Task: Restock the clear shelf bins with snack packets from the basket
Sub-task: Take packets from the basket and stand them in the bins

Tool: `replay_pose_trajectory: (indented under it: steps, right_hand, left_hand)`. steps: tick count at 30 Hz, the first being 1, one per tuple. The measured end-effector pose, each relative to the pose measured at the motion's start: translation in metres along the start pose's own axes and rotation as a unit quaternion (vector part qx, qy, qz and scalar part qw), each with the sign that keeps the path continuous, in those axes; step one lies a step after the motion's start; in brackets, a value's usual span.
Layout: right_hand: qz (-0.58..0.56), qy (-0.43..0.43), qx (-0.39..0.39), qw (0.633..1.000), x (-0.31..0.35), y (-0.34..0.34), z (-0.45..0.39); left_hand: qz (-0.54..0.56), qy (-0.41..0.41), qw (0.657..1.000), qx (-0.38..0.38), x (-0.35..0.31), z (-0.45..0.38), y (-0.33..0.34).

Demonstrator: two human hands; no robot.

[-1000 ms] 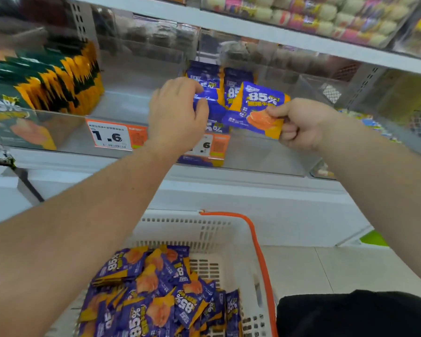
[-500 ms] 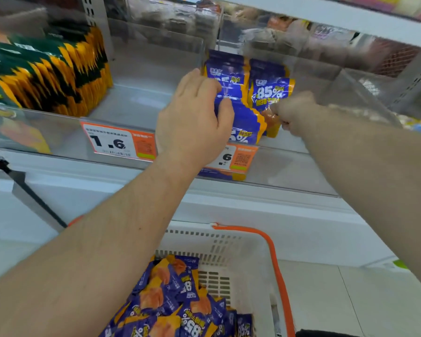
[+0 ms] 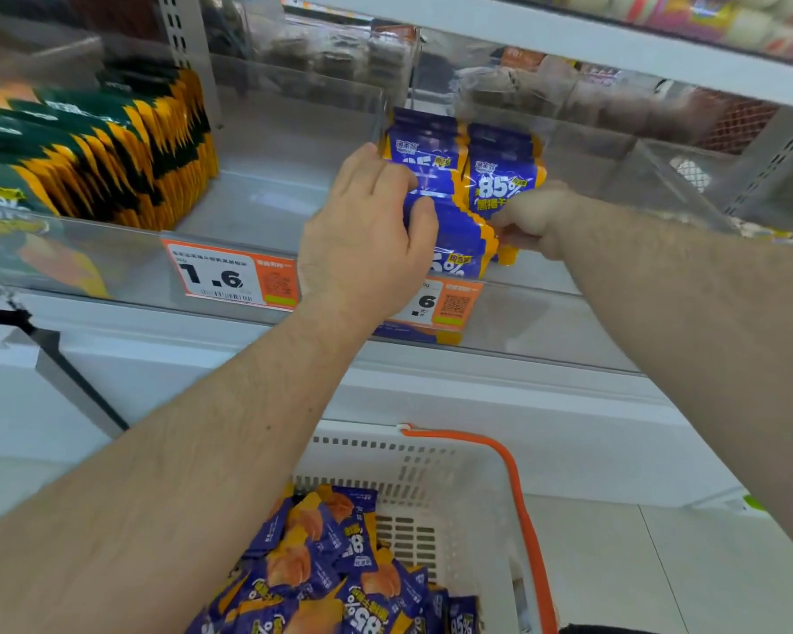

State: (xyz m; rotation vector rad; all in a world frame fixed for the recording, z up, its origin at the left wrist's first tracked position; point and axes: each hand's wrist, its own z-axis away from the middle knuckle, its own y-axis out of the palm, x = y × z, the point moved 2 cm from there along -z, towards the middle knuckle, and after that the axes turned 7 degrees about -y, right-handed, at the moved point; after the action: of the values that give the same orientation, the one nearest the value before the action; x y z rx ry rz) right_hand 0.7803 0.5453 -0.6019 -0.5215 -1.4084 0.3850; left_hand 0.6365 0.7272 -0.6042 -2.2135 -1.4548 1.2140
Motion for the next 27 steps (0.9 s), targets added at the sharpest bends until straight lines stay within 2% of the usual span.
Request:
replay_pose_trajectory:
  steps: [3, 6, 8, 12, 14, 17, 20, 22, 24, 27]
  right_hand:
    - [0.025, -0.007, 0.012, 1.000, 0.002, -0.003, 0.014]
    - [0.015, -0.024, -0.066, 0.997, 0.003, -0.018, 0.025]
    - [0.045, -0.059, -0.130, 0.989, 0.009, -0.027, 0.047]
    - [0.087, -0.210, -0.235, 0.945, 0.017, -0.031, 0.101]
    - [0.059, -0.283, -0.261, 0.921, 0.011, -0.022, 0.127]
    - [0.044, -0.386, -0.270, 0.881, -0.011, -0.001, 0.161]
    - [0.111, -0.478, -0.232, 0.840, -0.043, 0.025, 0.187]
    - [0.178, -0.491, -0.187, 0.832, -0.073, 0.047, 0.194]
    - [0.244, -0.448, -0.104, 0.854, -0.105, 0.067, 0.197]
    - [0.350, -0.300, 0.065, 0.885, -0.157, 0.095, 0.203]
  left_hand:
    - [0.020, -0.008, 1.000, 0.018, 0.001, -0.001, -0.001]
    - [0.060, -0.044, 0.997, 0.036, -0.003, -0.001, -0.008]
    - [0.082, -0.036, 0.996, 0.016, -0.010, 0.009, -0.015]
    - [0.084, 0.071, 0.991, -0.079, -0.028, 0.055, -0.022]
    - [0.107, 0.074, 0.990, -0.057, -0.029, 0.077, -0.017]
    - [0.135, 0.044, 0.989, 0.029, -0.016, 0.109, 0.000]
    - [0.124, -0.042, 0.981, 0.142, 0.006, 0.142, 0.014]
    - [0.107, -0.112, 0.960, 0.235, 0.021, 0.163, 0.021]
    - [0.096, -0.169, 0.926, 0.323, 0.034, 0.186, 0.026]
    - [0.075, -0.200, 0.881, 0.422, 0.051, 0.217, 0.034]
